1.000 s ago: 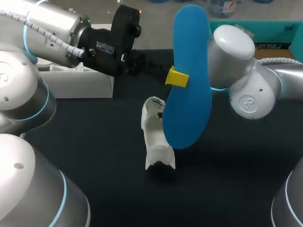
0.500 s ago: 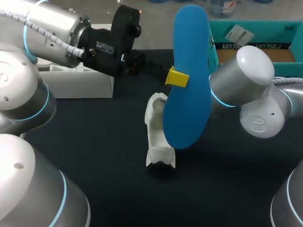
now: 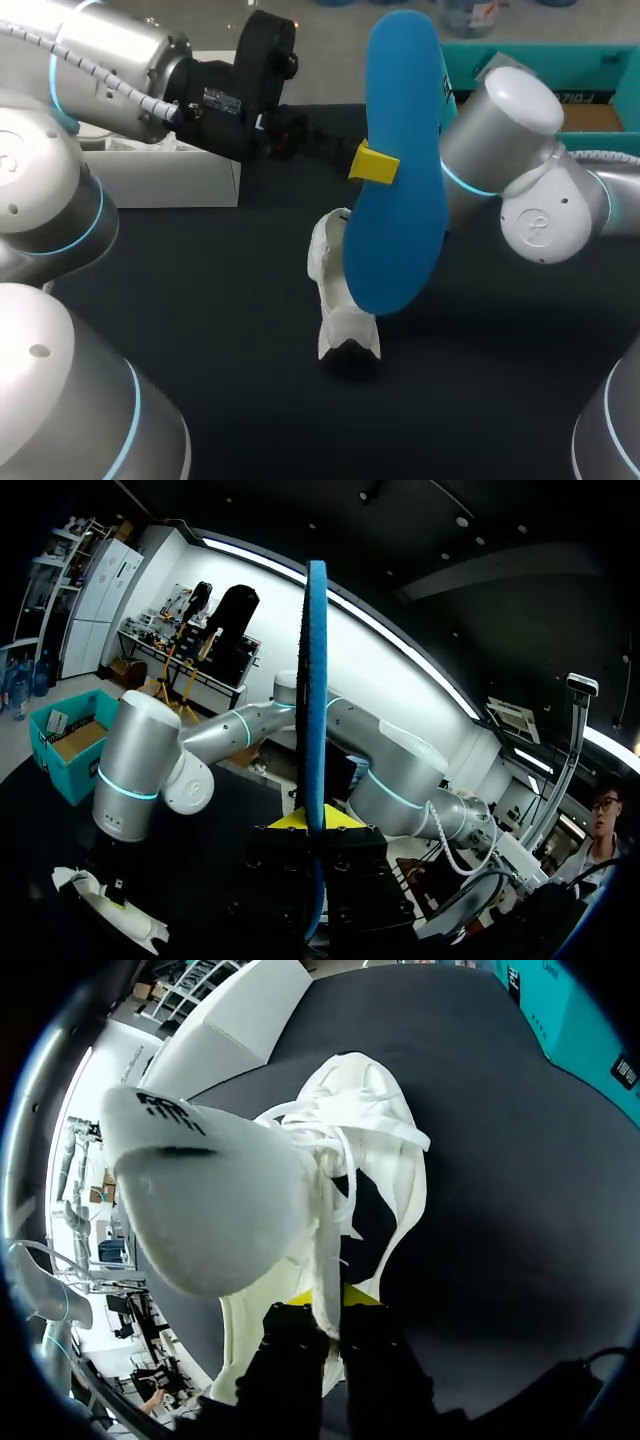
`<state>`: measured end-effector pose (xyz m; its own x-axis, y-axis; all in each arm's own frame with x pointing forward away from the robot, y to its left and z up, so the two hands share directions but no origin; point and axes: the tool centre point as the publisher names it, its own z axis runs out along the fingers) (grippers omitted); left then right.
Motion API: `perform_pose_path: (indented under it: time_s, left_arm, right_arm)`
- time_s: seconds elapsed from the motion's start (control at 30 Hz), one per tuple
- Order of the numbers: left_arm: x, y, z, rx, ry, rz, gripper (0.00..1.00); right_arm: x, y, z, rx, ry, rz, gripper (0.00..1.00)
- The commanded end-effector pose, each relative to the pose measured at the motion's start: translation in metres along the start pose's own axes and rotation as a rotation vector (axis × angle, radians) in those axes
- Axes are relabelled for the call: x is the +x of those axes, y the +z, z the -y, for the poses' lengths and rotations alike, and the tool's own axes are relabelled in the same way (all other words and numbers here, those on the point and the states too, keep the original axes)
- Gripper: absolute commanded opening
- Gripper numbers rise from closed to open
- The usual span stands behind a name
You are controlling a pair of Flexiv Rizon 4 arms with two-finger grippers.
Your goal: Take the shoe out of the shoebox, open the shoe tongue, remove and reinsert the insole, then place the shoe into the shoebox
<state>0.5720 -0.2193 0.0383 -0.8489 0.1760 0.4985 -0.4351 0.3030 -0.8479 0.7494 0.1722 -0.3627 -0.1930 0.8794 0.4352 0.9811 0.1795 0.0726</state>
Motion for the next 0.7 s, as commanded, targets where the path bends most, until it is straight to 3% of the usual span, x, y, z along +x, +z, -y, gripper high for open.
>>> perform_pose_path:
  time_s: [0.03, 0.07, 0.17, 0.33, 0.53, 0.7]
  left_arm:
    - [0.000, 0.001, -0.001, 0.001, 0.000, 0.002, 0.00]
    - [0.000, 0.001, -0.001, 0.001, 0.000, 0.002, 0.00]
    - [0.000, 0.001, -0.001, 0.001, 0.000, 0.002, 0.00]
    - [0.000, 0.001, -0.001, 0.001, 0.000, 0.002, 0.00]
    - [0.000, 0.001, -0.001, 0.001, 0.000, 0.002, 0.00]
    - [0.000, 0.001, -0.001, 0.001, 0.000, 0.002, 0.00]
  right_arm:
    - [-0.005, 0.013, -0.002, -0.004, 0.013, -0.041, 0.41]
    - [-0.001, 0.010, -0.001, -0.005, 0.014, -0.040, 1.00]
    - [0.009, -0.005, 0.005, -0.038, 0.043, -0.044, 1.00]
    - [0.020, -0.038, 0.019, -0.125, 0.082, -0.157, 1.00]
    - [0.012, -0.070, 0.023, -0.234, 0.058, -0.349, 1.00]
    - [0.012, -0.070, 0.023, -0.234, 0.058, -0.349, 1.00]
